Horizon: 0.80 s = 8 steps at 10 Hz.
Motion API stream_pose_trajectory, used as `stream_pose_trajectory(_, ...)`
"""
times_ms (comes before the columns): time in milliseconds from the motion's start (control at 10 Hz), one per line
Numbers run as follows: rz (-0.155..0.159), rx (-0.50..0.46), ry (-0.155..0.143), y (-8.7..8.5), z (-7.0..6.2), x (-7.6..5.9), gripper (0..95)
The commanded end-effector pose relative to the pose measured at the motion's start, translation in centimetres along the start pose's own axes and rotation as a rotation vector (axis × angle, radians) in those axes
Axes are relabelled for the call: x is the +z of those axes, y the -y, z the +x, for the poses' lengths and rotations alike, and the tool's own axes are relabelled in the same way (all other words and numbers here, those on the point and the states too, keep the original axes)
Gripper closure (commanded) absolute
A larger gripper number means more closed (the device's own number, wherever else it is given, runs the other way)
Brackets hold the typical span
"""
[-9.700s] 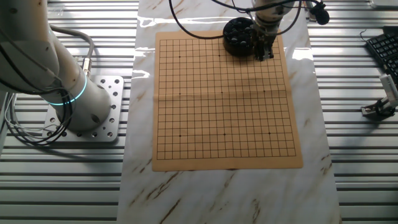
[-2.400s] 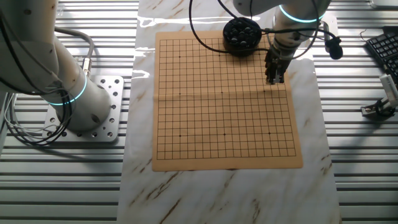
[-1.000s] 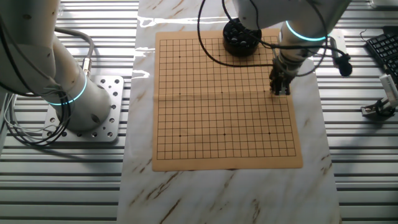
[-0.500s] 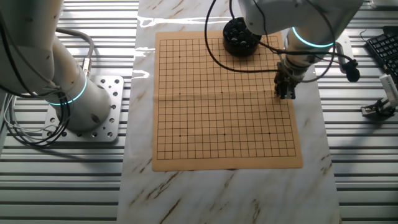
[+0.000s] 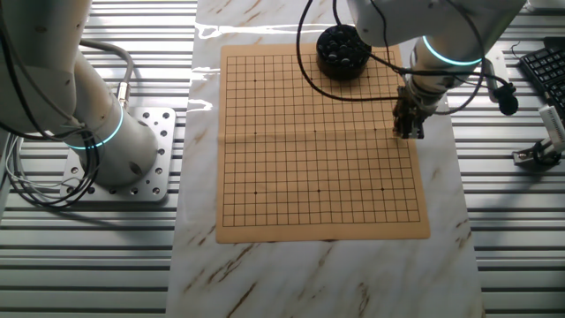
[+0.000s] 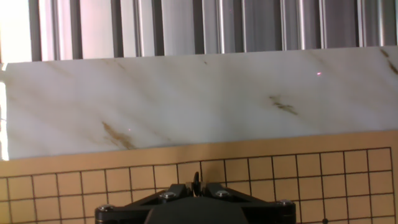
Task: Play the first move as black on the 3-4 point in the upper right corner of the Go board
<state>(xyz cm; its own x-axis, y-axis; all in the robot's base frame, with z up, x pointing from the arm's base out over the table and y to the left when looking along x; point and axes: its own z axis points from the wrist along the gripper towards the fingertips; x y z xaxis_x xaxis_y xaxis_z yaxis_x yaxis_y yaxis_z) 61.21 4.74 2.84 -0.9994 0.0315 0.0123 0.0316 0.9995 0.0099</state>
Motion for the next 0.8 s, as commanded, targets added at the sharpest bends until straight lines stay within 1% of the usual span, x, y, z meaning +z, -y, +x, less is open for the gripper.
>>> stream_pose_trajectory(100,0.001,0.002,0.001,-0.07,-0.07,0.08,95.0)
stream_pose_trajectory(500,0.001,-0.005,-0.005,-0.06,-0.07,0.08,95.0)
stream_pose_trajectory(800,0.009,0.006,-0.003,-0.06,-0.07,0.08,95.0)
